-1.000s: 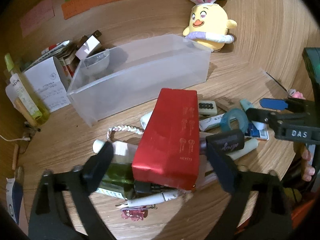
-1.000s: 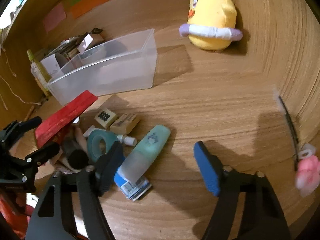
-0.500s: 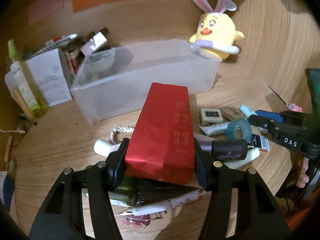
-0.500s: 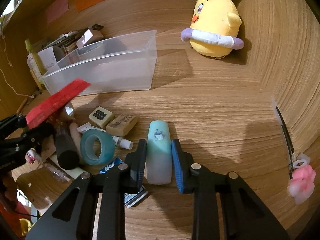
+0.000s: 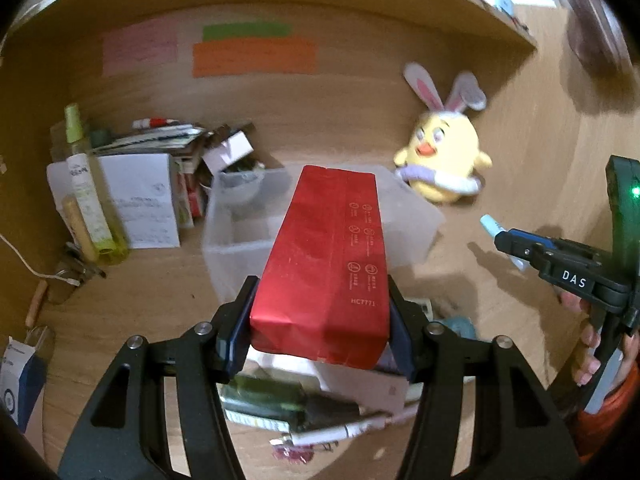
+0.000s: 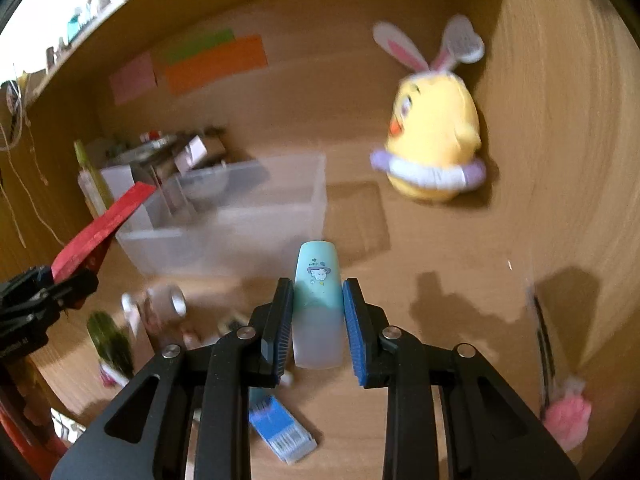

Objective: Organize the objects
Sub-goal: 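Drop the red box into the clear box while the right tool drops the mint tube in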

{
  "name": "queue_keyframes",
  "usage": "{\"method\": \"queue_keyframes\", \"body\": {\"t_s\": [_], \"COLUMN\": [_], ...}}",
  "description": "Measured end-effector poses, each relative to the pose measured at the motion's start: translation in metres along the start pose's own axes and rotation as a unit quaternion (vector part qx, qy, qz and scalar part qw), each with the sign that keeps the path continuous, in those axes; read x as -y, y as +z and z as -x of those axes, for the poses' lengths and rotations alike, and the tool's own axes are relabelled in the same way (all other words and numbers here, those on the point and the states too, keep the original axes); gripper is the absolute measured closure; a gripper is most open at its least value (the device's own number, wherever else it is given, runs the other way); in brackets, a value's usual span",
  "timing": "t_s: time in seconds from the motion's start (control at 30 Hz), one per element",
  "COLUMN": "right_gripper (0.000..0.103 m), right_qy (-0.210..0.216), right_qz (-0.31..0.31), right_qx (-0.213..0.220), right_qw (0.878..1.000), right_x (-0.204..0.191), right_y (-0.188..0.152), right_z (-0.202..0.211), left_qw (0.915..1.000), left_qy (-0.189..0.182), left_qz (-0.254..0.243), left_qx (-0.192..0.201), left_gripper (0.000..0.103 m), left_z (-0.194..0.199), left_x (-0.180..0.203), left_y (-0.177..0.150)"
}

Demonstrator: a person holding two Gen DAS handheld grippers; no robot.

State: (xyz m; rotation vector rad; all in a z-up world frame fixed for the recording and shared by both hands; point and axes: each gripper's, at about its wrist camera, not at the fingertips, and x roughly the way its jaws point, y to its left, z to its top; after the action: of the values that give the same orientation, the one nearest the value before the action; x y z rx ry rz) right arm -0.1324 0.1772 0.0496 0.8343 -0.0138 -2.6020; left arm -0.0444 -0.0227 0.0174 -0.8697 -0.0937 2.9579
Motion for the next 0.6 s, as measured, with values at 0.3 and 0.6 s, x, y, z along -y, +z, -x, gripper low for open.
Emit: {"method": "queue_keyframes", "body": {"t_s": [0.3,0.6], "right_gripper": [0.08,0.08], "right_qy": [0.029,0.034], "right_qz": [0.04,0.071], "right_qx": [0.021,-0.046], "right_qw": [0.999,0.996], "right_x": [-0.029,-0.046], "right_y": [0.057,0.087], "right_z": [-0.027,-0.094], "left_qw": [0.9997,0.9935], "left_qy": [0.004,-0.004], "left_qz": [0.021,0.043], "left_qx": [-0.013,-0.105], "left_gripper": [0.045,0.045], "left_z": [-0.025,-0.097], "left_x": [-0.031,-0.061], "left_y": [0.045,0.08]}}
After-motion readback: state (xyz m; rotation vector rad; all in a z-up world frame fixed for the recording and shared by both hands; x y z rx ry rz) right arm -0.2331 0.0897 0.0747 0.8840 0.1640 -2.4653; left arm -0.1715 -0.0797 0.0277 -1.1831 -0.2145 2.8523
